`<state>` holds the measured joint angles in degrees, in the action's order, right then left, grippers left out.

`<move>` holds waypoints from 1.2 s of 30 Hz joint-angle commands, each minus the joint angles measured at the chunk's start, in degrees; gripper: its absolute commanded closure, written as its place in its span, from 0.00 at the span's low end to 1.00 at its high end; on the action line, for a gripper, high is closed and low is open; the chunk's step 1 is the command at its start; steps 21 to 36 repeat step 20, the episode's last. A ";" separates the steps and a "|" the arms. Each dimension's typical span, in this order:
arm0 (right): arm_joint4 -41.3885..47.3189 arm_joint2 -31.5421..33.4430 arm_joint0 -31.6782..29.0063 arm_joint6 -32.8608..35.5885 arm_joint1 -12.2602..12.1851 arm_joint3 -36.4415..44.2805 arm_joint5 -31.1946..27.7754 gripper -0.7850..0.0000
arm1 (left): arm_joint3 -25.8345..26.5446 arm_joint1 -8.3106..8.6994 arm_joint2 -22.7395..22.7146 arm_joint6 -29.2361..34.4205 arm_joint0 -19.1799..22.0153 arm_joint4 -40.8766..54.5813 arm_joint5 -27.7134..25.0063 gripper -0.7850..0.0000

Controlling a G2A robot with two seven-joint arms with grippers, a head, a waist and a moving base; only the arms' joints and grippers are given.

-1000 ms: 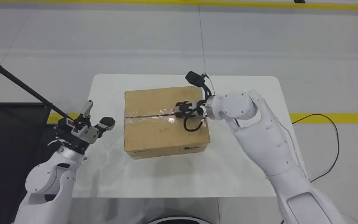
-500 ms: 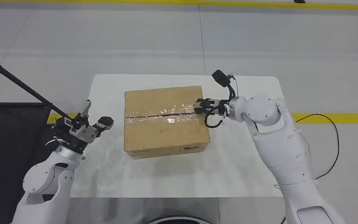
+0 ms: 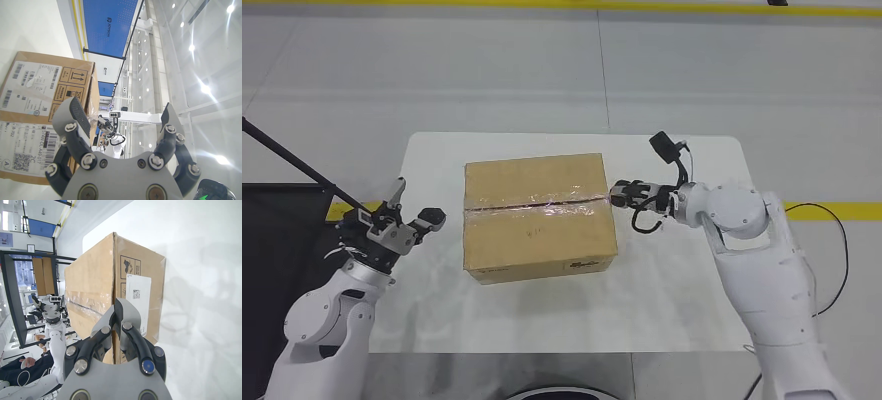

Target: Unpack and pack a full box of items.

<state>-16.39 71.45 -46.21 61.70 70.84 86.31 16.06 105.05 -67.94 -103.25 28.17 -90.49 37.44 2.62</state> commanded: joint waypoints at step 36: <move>-2.30 12.71 -12.05 -8.75 -2.89 12.93 1.07 0.11 | 2.07 0.73 -4.68 -0.06 4.60 -0.28 -0.60 0.00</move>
